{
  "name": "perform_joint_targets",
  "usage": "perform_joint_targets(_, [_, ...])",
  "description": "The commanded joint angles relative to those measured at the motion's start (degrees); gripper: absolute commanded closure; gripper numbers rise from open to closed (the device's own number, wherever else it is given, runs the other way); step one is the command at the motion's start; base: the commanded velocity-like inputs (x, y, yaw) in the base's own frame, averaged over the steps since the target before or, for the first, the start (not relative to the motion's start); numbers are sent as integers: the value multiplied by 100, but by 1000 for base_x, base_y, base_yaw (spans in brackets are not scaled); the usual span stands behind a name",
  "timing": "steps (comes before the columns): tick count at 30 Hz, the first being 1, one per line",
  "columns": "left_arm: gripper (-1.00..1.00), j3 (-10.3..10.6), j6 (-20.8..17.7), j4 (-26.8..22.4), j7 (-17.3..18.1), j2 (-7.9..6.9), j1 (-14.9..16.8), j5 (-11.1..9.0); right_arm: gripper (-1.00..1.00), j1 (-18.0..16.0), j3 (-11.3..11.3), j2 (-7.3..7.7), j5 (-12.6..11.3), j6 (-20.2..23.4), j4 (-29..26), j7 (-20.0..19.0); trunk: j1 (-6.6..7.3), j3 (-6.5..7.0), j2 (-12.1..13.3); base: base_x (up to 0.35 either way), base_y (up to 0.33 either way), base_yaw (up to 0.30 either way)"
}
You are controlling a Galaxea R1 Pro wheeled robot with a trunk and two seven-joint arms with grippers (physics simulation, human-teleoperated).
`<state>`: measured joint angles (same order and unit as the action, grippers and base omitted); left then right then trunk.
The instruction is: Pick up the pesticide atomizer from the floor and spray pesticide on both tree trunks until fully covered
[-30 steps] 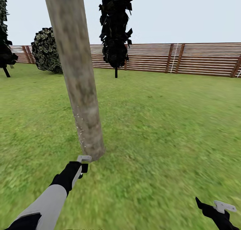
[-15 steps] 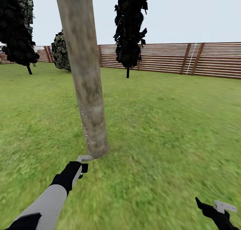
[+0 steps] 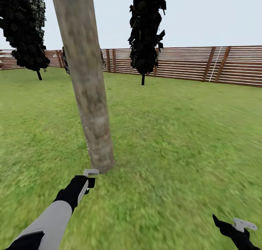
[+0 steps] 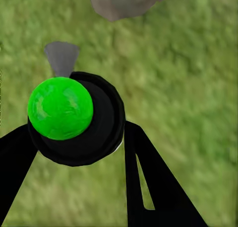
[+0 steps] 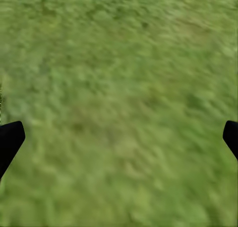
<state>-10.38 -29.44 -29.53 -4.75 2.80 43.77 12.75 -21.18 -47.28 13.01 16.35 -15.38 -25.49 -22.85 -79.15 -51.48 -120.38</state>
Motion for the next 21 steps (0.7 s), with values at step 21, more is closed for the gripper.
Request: perform_joint_targets(21, [100, 12, 115, 3, 7, 25, -45, -14, -100, 0, 0, 0, -5, 0, -8, 0, 0, 0, 0, 131, -214, 218])
